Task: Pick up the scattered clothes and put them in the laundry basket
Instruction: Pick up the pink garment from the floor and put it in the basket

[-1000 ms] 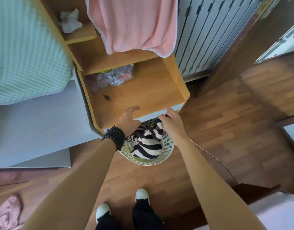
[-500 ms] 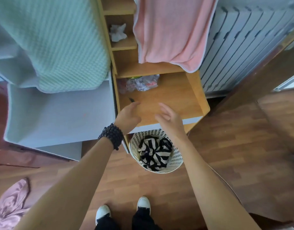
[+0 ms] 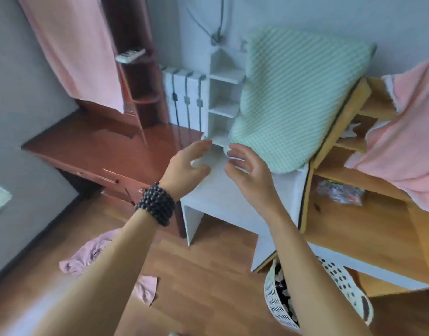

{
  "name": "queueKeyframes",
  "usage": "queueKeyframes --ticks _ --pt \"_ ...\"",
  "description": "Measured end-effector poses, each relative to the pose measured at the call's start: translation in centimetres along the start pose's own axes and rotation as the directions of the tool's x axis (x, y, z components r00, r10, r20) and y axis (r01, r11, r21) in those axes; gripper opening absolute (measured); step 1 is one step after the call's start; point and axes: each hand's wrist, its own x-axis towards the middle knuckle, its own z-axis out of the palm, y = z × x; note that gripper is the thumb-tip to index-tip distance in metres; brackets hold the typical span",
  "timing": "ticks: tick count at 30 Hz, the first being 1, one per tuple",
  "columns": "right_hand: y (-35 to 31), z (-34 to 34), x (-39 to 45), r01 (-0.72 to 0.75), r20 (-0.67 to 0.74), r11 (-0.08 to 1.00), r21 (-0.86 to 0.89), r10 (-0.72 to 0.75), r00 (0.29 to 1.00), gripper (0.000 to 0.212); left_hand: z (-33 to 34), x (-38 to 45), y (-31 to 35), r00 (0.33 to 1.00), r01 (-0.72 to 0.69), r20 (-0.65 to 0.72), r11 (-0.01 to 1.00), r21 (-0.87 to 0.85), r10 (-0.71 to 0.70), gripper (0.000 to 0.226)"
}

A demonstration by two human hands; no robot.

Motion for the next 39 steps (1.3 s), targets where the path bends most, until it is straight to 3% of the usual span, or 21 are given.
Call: queueKeyframes --ticks 7,17,25,28,35,39 --pt "-4.0 18.5 2.5 0.098 0.297 0.995 -0.027 -0.086 0.951 0.040 -17.0 -6.6 -8.1 0.951 0.140 -0.280 0.990 0.010 -0.131 0.056" --pt "-6.4 37.6 4.5 0.142 0.662 0.989 0.046 -0.136 0.737 0.039 -29.7 -14.8 -17.0 0.751 0.383 -0.569 0.923 -0.039 -0.335 0.052" --pt "-6.4 48.1 12.2 0.151 0.828 0.981 0.122 -0.185 0.530 0.043 -36.8 -11.4 -22.3 0.626 0.457 -0.700 0.889 -0.026 -0.343 0.053" --pt "-5.3 52.3 16.3 0.120 0.856 0.985 0.126 -0.170 0.489 0.043 -38.7 -9.0 -25.0 0.563 0.492 -0.740 0.868 -0.058 -0.369 0.052" --pt "1.1 61.8 20.7 0.069 0.924 0.997 0.025 -0.049 0.379 0.046 -40.0 -7.5 -34.1 0.411 0.619 -0.753 0.764 -0.184 -0.514 0.054" --pt "7.7 67.2 21.1 0.049 0.946 0.996 -0.070 0.051 0.320 0.049 -38.2 -9.2 -42.3 0.346 0.703 -0.676 0.657 -0.272 -0.651 0.055"
